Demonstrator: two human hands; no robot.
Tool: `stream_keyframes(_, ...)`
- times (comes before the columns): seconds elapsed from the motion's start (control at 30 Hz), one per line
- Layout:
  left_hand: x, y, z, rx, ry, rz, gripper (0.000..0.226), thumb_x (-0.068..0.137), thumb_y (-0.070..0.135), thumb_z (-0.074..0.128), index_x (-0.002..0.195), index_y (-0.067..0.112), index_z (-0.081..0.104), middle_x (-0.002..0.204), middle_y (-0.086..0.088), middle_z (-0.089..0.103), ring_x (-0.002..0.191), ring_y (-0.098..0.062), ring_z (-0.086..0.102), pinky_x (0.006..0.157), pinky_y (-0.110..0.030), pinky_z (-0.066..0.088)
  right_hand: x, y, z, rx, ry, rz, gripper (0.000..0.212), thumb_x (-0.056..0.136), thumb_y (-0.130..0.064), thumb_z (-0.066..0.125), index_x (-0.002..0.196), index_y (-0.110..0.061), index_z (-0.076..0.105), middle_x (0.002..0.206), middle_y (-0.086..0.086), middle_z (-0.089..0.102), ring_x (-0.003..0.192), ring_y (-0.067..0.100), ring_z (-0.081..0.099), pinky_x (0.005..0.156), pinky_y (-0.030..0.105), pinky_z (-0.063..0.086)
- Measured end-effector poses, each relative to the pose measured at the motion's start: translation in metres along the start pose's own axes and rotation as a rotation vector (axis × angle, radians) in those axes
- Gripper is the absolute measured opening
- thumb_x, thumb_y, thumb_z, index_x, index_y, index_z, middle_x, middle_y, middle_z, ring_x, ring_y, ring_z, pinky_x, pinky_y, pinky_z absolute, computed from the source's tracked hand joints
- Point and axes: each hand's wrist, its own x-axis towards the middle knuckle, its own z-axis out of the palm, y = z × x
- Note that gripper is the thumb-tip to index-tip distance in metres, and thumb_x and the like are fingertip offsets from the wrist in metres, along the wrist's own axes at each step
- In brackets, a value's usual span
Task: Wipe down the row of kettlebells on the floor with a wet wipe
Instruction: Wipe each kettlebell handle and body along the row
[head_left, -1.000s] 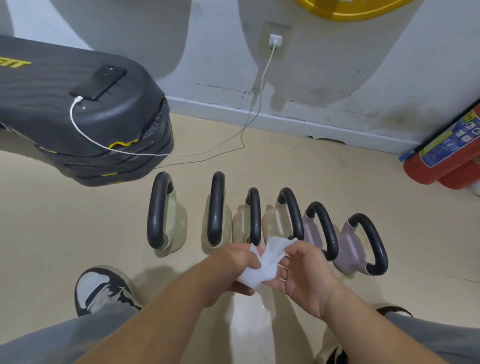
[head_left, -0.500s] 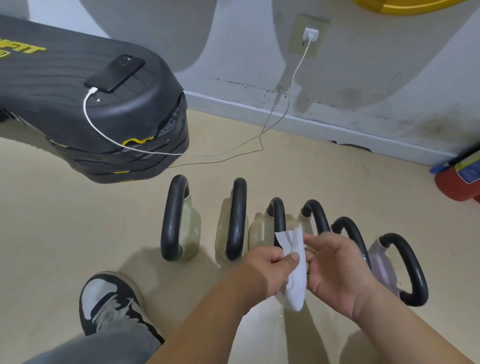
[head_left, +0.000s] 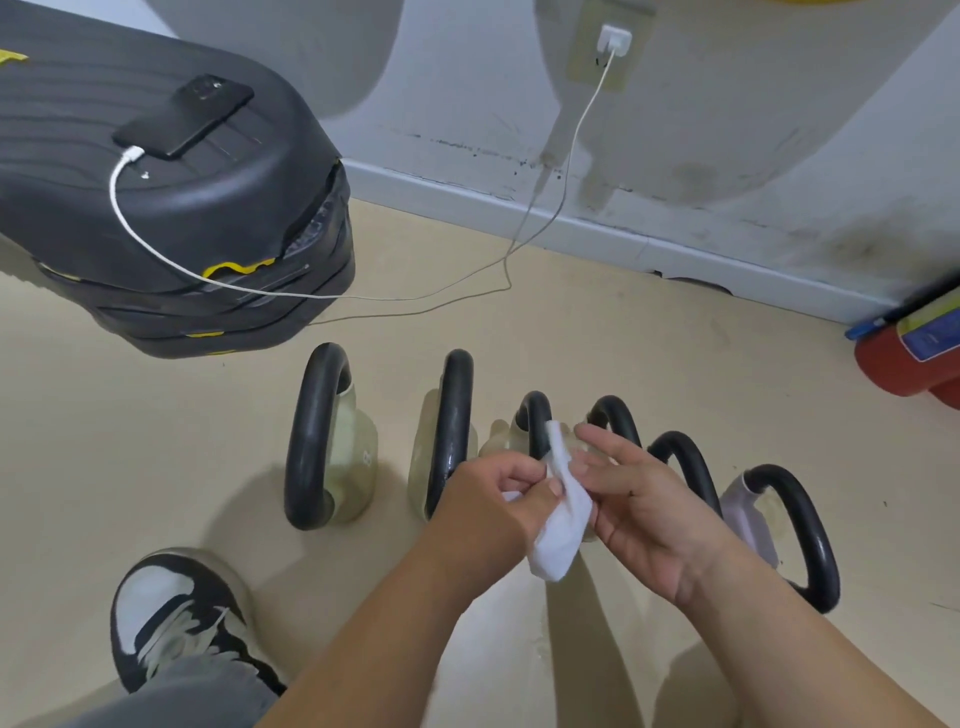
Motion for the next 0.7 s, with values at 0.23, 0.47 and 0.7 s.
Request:
stream_keyframes(0.23, -0.006, 0.022, 0.005, -0.124, -0.073, 0.080, 0.022, 0.090, 0.013, 0.066, 0.100, 0.029, 0.078, 0.093, -0.005, 0.074, 0.081, -0.007, 0.070, 0.071, -0.019, 0.054, -0.009, 0.001, 0.002, -0.089, -0.169, 0.027, 0.037, 0.099, 0.004, 0.050, 0.134, 0.003, 0.062, 0.130, 0.026, 0.067, 0.117, 0.036, 0.068, 0.082, 0.036, 0.061)
stream_keyframes(0.47, -0.006, 0.033, 0.006, -0.136, 0.012, 0.087, 0.019, 0.093, 0.020, 0.069, 0.078, 0.010, 0.076, 0.075, 0.004, 0.068, 0.072, -0.010, 0.065, 0.066, -0.021, 0.050, -0.014, 0.005, 0.001, -0.050, -0.130, 0.055, 0.034, 0.097, -0.004, 0.053, 0.127, 0.006, 0.065, 0.129, 0.030, 0.066, 0.121, 0.041, 0.065, 0.108, 0.050, 0.048)
stream_keyframes(0.7, -0.002, 0.036, 0.002, -0.076, 0.127, 0.057, 0.017, 0.088, 0.015, 0.069, 0.072, 0.008, 0.069, 0.063, -0.003, 0.059, 0.059, -0.013, 0.054, 0.057, -0.026, 0.043, -0.018, 0.012, -0.010, 0.087, -0.051, 0.050, 0.054, 0.093, -0.010, 0.064, 0.143, 0.007, 0.051, 0.136, 0.029, 0.063, 0.130, 0.043, 0.059, 0.118, 0.056, 0.038)
